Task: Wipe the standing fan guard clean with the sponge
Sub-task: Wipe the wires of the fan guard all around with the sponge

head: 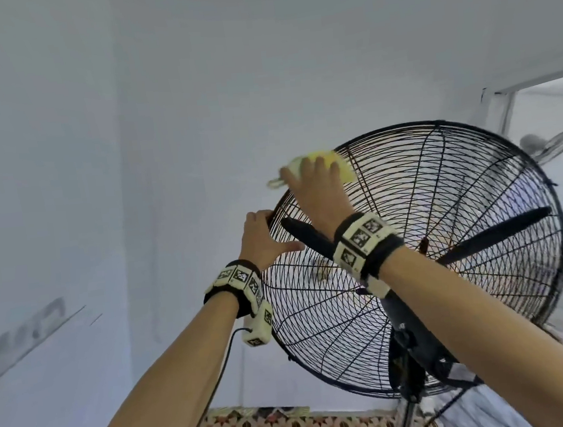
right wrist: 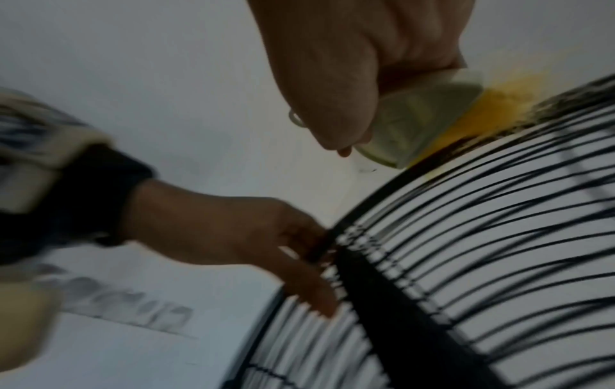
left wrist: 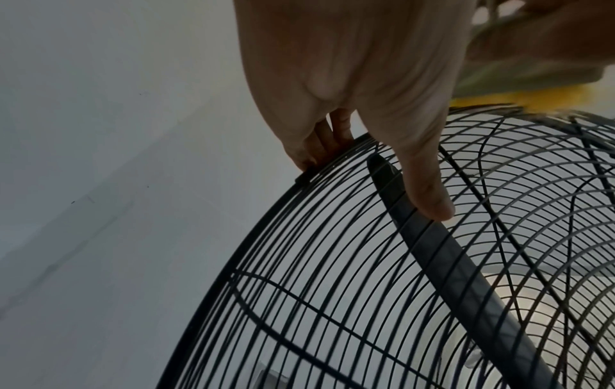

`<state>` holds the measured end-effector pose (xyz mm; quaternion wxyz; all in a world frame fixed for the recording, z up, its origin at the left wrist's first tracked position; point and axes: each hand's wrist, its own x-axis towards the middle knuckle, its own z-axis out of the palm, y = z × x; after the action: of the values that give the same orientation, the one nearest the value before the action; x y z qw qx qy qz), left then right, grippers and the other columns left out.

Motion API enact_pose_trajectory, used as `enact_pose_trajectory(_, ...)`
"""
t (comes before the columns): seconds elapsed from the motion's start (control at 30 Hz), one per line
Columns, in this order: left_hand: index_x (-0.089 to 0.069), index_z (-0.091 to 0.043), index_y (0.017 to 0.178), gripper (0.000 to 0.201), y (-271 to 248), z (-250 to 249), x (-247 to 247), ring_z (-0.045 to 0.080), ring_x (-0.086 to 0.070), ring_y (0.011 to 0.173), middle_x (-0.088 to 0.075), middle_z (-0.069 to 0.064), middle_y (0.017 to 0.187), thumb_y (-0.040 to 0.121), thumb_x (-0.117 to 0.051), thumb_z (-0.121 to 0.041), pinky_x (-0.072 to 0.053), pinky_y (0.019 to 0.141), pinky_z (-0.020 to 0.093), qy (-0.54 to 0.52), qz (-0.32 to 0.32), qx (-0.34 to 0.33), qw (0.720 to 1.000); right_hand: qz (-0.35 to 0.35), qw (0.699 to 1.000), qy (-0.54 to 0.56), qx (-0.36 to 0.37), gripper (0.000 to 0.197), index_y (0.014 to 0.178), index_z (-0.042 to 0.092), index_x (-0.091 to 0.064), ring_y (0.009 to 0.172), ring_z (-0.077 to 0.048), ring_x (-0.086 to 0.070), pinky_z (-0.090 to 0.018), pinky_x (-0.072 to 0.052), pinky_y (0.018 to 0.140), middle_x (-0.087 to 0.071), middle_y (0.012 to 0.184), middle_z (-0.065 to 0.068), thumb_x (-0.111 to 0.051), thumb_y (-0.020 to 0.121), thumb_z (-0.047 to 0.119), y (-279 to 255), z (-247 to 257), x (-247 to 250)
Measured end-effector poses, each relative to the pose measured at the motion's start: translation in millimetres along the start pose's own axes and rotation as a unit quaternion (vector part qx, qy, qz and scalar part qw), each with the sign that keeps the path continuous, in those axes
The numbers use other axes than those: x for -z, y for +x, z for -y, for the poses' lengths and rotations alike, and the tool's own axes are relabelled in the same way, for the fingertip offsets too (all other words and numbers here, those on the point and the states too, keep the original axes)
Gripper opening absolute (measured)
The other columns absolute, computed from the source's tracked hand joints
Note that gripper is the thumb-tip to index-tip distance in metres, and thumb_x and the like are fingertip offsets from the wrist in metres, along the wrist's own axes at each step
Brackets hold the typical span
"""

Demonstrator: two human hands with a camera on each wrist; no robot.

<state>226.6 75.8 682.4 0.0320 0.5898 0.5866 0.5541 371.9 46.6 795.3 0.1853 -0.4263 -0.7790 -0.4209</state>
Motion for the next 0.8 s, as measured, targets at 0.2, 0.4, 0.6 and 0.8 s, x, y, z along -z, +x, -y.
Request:
enact_pose_trajectory(0.2, -0.053, -0.013, 0.134, 0.087, 0.5, -8.3, -1.7, 0.019, -0.05, 0.111, -0.053, 0.002, 0.122, 0.069, -0.078, -0.065, -0.048, 0.099, 0.037, 0.045, 0.009, 0.013, 0.999, 0.034, 0.927, 0.36, 0.103, 0.038, 0.127, 0.016, -0.038, 0.063, -0.021, -0.058, -0.029, -0.041, 0.054, -0.055, 0.078, 0.0, -0.051, 0.094, 0.001, -9.1, 25.7, 13.9)
enact_pose_trajectory(0.4, -0.049, -0.011, 0.143, 0.105, 0.0, 0.0, -2.1, 0.019, -0.048, 0.123, -0.046, 0.005, 0.132, 0.058, -0.1, -0.046, -0.044, 0.108, 0.036, 0.016, -0.001, 0.03, 0.999, -0.14, 0.984, 0.103, -0.043, 0.033, 0.134, 0.013, -0.036, 0.1, -0.036, -0.057, -0.053, -0.053, 0.082, -0.056, 0.12, -0.017, -0.035, 0.101, 0.009, 0.2, -13.0, 0.2)
enact_pose_trajectory(0.6, -0.051, -0.011, 0.122, 0.072, 0.3, -8.4, -7.8, 0.022, -0.06, 0.111, -0.056, -0.004, 0.11, 0.068, -0.095, -0.031, -0.045, 0.087, 0.009, 0.03, -0.004, -0.005, 1.0, -0.007, 0.944, 0.251, 0.214, 0.051, 0.133, 0.02, -0.04, 0.097, -0.027, -0.062, -0.045, -0.058, 0.081, -0.063, 0.111, -0.006, -0.066, 0.091, 0.008, -28.2, 13.6, -10.7)
enact_pose_trajectory(0.8, -0.043, -0.012, 0.146, 0.101, -5.4, -2.3, -1.7, 0.022, -0.048, 0.124, -0.042, 0.006, 0.133, 0.066, -0.097, -0.041, -0.043, 0.111, 0.038, 0.034, 0.003, 0.033, 0.999, -0.325, 0.9, 0.291, -0.007, 0.032, 0.114, 0.012, -0.061, 0.111, -0.038, -0.062, -0.052, -0.053, 0.092, -0.068, 0.124, -0.014, -0.04, 0.091, 0.003, -34.7, -34.1, -11.5)
